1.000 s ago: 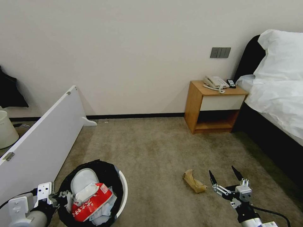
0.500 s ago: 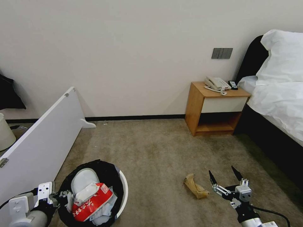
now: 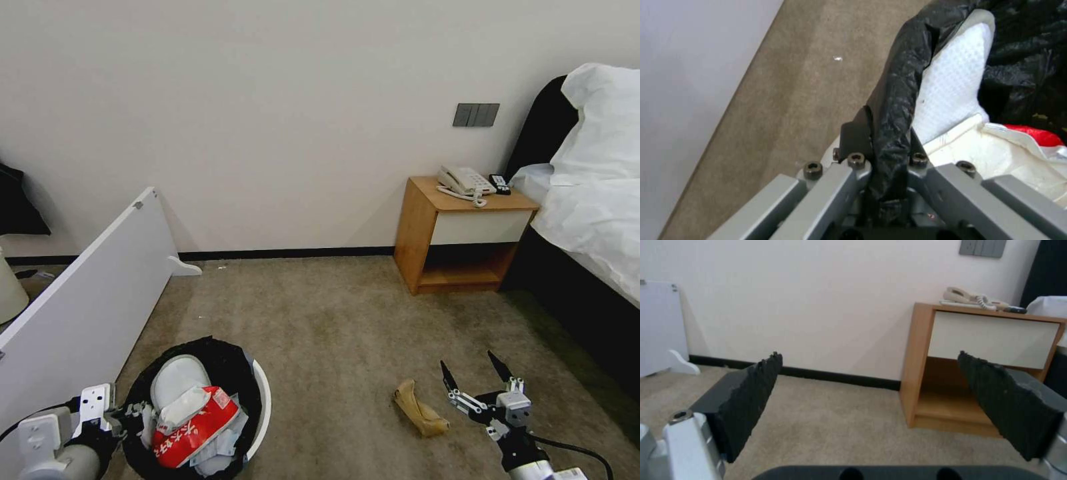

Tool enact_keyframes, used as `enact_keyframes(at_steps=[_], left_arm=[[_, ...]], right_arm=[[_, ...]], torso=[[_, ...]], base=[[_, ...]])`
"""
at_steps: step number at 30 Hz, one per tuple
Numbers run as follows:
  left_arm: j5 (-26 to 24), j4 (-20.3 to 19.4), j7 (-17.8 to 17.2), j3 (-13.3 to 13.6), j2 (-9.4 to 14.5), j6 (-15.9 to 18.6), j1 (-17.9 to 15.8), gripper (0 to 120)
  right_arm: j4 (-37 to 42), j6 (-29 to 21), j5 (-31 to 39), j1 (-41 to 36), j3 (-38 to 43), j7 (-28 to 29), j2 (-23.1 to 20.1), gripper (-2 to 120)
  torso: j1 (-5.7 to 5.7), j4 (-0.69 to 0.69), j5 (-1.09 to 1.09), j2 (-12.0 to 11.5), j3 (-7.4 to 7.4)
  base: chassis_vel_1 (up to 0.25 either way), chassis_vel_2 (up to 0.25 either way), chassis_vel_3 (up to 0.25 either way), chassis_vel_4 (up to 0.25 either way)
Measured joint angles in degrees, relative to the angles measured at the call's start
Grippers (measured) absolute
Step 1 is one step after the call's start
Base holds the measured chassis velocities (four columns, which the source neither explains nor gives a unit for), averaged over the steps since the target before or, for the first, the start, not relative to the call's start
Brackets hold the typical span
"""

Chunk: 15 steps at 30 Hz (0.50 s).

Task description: Pick up the trash bin, then pick up the garbage from the floor and place it into the trash bin.

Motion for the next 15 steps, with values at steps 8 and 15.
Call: enact_keyframes(at_steps=[8,15], left_arm=[[0.0,0.05,0.04,0.03,-0.01,0.0,-0.13,1],[-0.34,0.12,0.08,-0.05,0.17,0.0,-0.36,1]], right_arm=[[-0.34,-0.01,0.08,0.13,-0.05,-0.07,-0.2,100],[-1.25,-0.75,-0.76,-0.37,-1.03,2.71,-2.15,100]], torso=[[0.0,0.02,0.0,0.0,0.0],[0.01,-0.01,0.01,0.0,0.0]], base=[[-0.058,0.066,0.063,-0.071],[-0.078,0.056,0.061,-0.072]])
